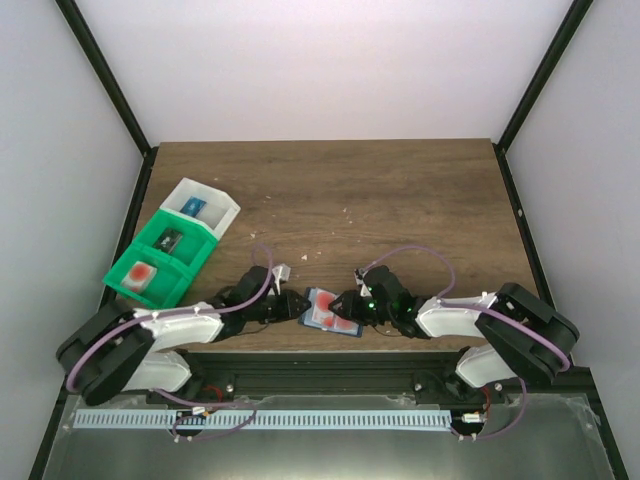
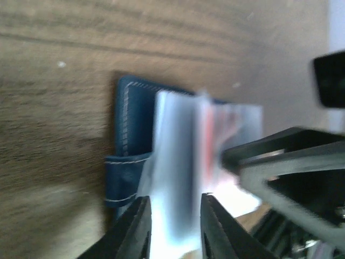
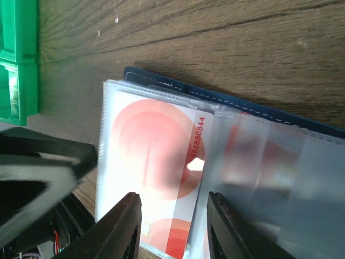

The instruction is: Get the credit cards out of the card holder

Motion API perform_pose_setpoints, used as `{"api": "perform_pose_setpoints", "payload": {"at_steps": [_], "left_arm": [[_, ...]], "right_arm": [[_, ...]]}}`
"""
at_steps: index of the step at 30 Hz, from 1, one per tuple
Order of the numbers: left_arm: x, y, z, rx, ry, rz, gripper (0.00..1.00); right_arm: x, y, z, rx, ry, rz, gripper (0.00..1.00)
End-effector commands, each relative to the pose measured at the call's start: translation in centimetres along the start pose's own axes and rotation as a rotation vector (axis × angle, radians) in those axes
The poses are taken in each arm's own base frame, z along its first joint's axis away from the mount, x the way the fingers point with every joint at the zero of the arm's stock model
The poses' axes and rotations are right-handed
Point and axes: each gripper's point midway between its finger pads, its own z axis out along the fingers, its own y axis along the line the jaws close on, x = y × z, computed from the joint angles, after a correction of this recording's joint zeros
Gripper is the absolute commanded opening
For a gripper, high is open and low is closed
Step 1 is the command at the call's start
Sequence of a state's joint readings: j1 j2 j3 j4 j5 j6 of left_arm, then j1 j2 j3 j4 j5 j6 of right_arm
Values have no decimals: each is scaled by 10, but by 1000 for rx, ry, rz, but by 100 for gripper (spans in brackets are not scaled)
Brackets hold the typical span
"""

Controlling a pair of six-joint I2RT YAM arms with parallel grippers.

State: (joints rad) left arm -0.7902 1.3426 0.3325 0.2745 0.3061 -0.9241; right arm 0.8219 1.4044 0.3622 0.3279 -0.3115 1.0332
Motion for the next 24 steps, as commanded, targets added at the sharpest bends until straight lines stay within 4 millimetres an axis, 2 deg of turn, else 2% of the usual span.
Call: {"api": "perform_pose_setpoints", "payload": {"at_steps": [1,4,6,9,12,13,18,24], "left_arm": [[-20,-39,-21,87,-67,13,32],[-25,-58,-31,165,-90,8,34],[-25,-59,-30,172,-92,1,32],[-22,-57,-26,183,-77,6,22],[-17,-42,-13,146,-56,14,2],[-15,-37,-8,131,-47,31,0],[-4,-17,9,98,-6,51,0],[3,12,14,-1,-8,34,0]], "right_arm": [[1,-7,0,47,-2,-1,36],[0,-9,-1,55,-7,0,36],[-1,-7,0,52,-7,0,36],[-2,-7,0,52,-10,-1,36],[-2,-5,0,46,-9,-1,36],[-2,-5,0,44,-9,-2,36],[-3,-5,1,53,-12,-1,36],[-3,-6,3,49,-8,5,36]]}}
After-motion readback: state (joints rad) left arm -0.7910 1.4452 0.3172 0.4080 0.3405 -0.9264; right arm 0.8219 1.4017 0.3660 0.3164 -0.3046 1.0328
